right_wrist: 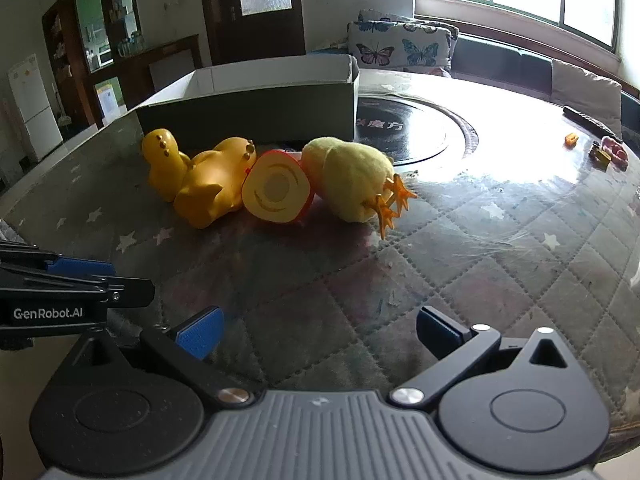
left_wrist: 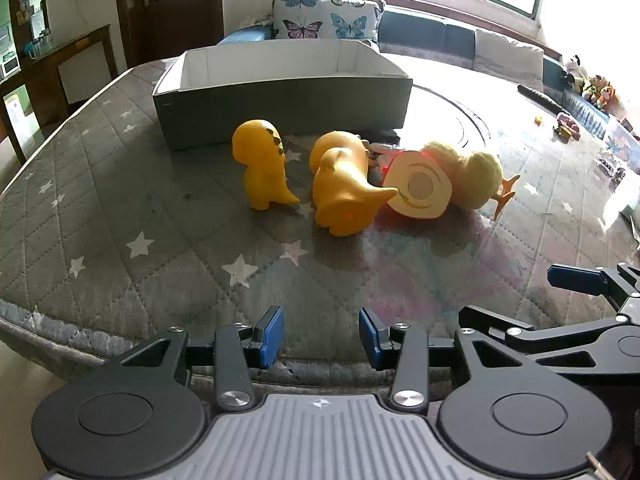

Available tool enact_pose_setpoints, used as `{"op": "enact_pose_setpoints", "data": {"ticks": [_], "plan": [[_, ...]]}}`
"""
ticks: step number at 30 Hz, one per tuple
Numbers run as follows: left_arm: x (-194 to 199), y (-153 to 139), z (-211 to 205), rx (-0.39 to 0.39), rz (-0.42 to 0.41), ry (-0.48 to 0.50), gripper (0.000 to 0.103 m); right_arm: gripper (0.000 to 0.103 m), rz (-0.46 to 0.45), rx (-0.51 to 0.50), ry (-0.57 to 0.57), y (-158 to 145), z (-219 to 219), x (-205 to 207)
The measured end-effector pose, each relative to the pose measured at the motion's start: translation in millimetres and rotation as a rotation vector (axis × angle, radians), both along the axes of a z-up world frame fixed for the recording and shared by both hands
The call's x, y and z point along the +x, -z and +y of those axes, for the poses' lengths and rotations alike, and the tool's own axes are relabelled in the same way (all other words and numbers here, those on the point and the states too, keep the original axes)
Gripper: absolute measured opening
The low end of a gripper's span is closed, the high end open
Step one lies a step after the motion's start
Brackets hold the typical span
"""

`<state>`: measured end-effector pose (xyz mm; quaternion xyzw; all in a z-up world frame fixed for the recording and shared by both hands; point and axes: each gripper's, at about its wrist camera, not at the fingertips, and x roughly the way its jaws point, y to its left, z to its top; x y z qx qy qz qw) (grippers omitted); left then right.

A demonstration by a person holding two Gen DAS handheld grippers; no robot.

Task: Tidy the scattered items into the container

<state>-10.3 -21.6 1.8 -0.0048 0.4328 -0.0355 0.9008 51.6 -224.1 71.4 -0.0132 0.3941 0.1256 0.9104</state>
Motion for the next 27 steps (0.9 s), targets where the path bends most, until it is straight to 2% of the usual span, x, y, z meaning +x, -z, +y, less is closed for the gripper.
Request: {"op": "enact_pose_setpoints", "data": {"ticks": [27], "plan": [[13.5, 0.9, 1.8, 0.018, 0.038, -0.021, 0.044, 0.103, 0.039, -0.032, -0.024, -1.5, 14.4, 8.4]]}}
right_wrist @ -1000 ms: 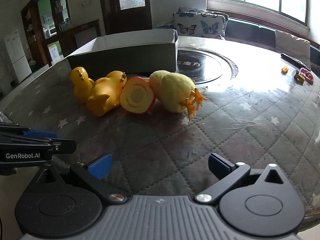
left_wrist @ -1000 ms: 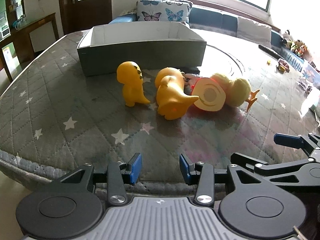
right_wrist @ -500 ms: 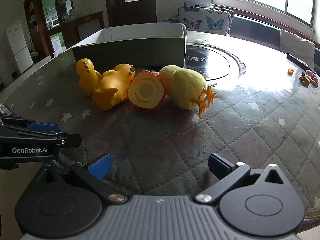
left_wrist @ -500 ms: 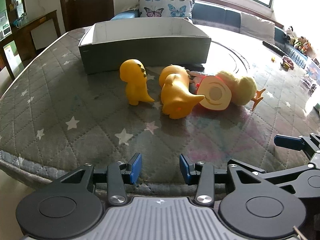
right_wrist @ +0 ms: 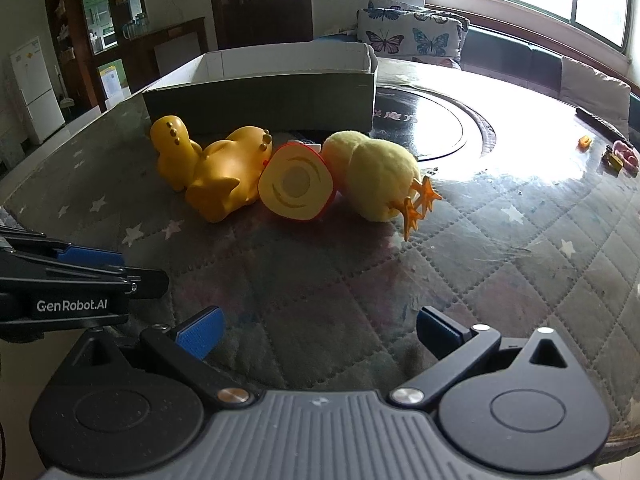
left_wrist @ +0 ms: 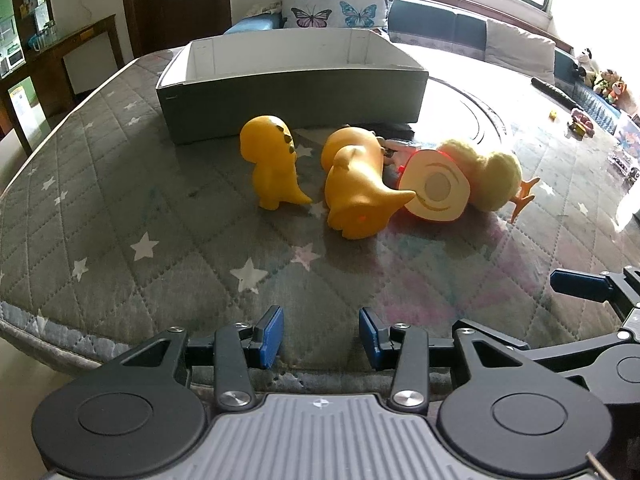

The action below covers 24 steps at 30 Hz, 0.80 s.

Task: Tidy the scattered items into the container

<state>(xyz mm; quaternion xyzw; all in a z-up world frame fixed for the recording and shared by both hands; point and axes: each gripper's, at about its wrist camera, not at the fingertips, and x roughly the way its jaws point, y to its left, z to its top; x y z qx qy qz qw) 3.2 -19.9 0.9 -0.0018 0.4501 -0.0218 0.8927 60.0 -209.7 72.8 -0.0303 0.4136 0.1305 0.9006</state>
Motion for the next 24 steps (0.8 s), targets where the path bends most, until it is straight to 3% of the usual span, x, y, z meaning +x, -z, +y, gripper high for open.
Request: {"op": "enact_pose_setpoints", "data": {"ticks": [24], "plan": [[-1.5, -6.6, -4.0, 0.029, 0.0, 0.0, 0.044, 0.103, 0.002, 0.007, -0.014, -2.8, 2.8, -0.4]]}}
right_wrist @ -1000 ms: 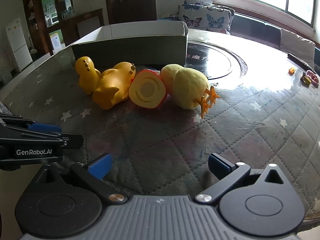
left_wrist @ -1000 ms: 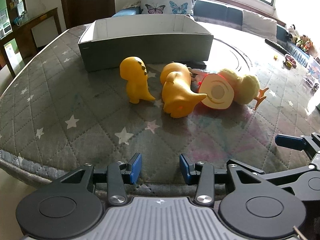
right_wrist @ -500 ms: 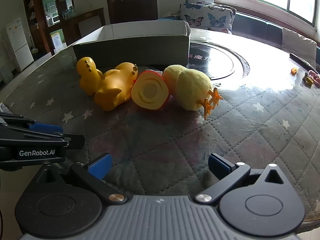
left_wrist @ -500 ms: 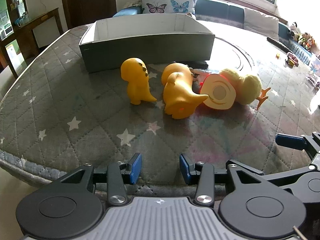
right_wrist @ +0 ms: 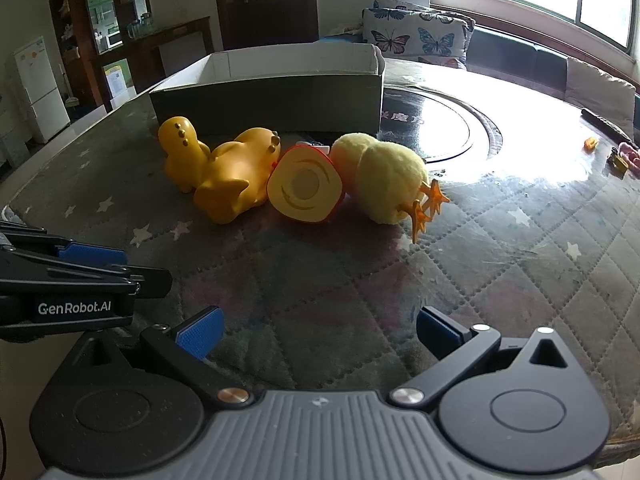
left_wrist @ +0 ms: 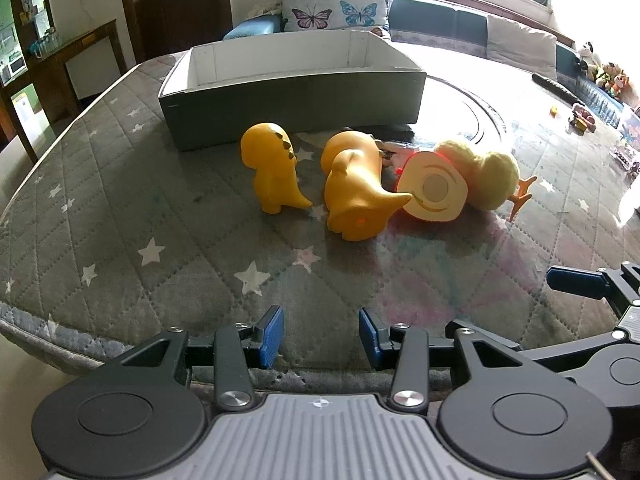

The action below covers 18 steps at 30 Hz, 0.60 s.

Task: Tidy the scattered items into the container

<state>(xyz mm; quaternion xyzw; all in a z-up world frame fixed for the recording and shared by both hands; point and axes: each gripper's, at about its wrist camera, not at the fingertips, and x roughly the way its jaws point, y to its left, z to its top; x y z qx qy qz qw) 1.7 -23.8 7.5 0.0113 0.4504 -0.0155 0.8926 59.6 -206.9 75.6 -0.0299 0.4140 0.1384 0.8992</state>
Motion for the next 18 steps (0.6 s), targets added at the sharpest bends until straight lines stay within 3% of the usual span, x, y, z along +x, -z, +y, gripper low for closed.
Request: {"op": "enact_pose_setpoints", "data": {"ticks": [18], "plan": [[7.1, -1.5, 1.8, 0.005, 0.006, 0.0, 0.044, 0.103, 0.007, 0.004, -0.007, -1.1, 5.0, 7.8]]}}
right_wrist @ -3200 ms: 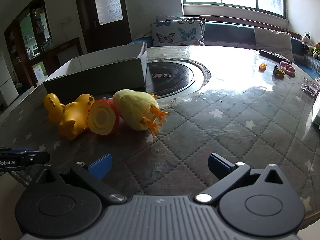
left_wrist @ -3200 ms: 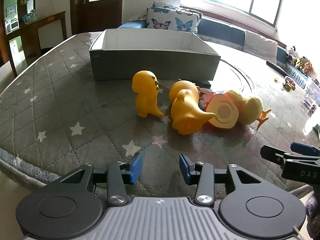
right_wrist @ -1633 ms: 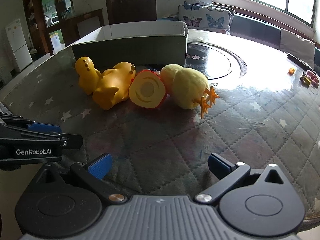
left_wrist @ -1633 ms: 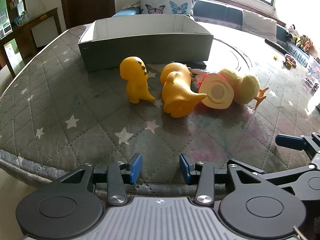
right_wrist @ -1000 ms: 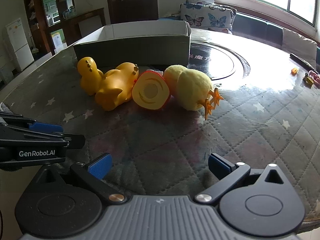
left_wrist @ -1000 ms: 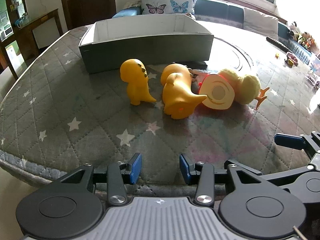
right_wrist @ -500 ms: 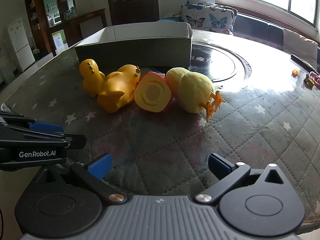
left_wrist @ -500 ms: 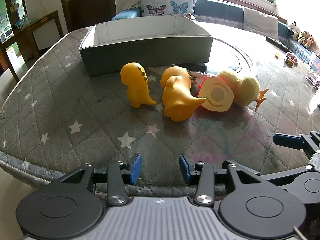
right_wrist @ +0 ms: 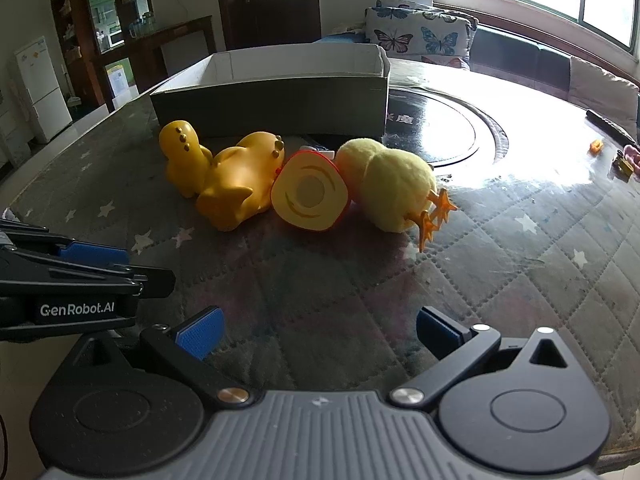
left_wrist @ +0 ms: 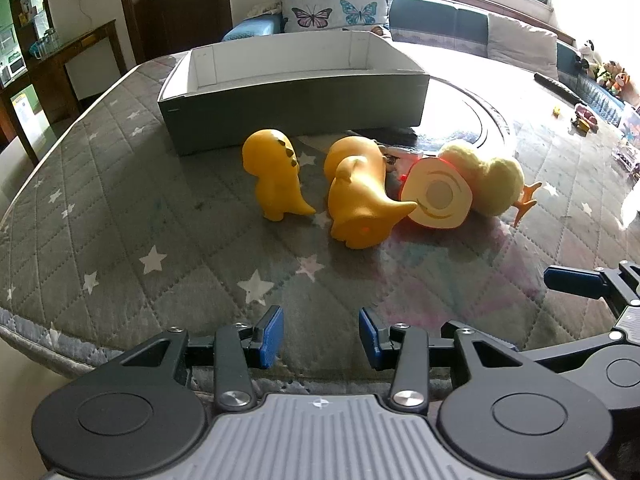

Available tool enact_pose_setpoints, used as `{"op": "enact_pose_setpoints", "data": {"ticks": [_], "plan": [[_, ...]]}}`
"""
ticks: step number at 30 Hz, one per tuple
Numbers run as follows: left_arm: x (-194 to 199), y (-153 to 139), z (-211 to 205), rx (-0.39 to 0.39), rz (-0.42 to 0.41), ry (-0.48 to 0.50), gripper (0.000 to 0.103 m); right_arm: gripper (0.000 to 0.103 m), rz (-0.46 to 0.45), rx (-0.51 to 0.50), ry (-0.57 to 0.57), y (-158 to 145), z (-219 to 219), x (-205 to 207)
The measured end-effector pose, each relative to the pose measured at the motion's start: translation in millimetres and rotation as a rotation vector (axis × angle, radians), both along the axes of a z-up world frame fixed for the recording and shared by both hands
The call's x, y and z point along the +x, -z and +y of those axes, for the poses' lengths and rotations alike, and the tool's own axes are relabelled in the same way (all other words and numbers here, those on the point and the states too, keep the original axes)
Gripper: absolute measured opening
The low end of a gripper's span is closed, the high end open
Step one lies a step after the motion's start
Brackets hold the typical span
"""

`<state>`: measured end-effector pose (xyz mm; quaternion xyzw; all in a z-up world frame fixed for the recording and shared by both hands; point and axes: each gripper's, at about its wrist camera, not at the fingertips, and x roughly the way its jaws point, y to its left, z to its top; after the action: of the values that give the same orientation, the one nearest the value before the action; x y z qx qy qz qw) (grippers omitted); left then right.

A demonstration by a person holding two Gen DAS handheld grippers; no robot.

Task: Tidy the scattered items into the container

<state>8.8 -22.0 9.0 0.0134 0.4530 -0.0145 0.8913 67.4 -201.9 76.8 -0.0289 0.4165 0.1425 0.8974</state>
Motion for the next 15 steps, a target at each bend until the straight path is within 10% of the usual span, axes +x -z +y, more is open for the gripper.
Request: {"op": "enact_pose_setpoints", "data": {"ticks": [15], "plan": [[7.6, -0.3, 5.2, -0.004, 0.013, -0.009, 0.044, 0.103, 0.007, 0.003, -0.016, 0.8, 6.6, 8.1]]}}
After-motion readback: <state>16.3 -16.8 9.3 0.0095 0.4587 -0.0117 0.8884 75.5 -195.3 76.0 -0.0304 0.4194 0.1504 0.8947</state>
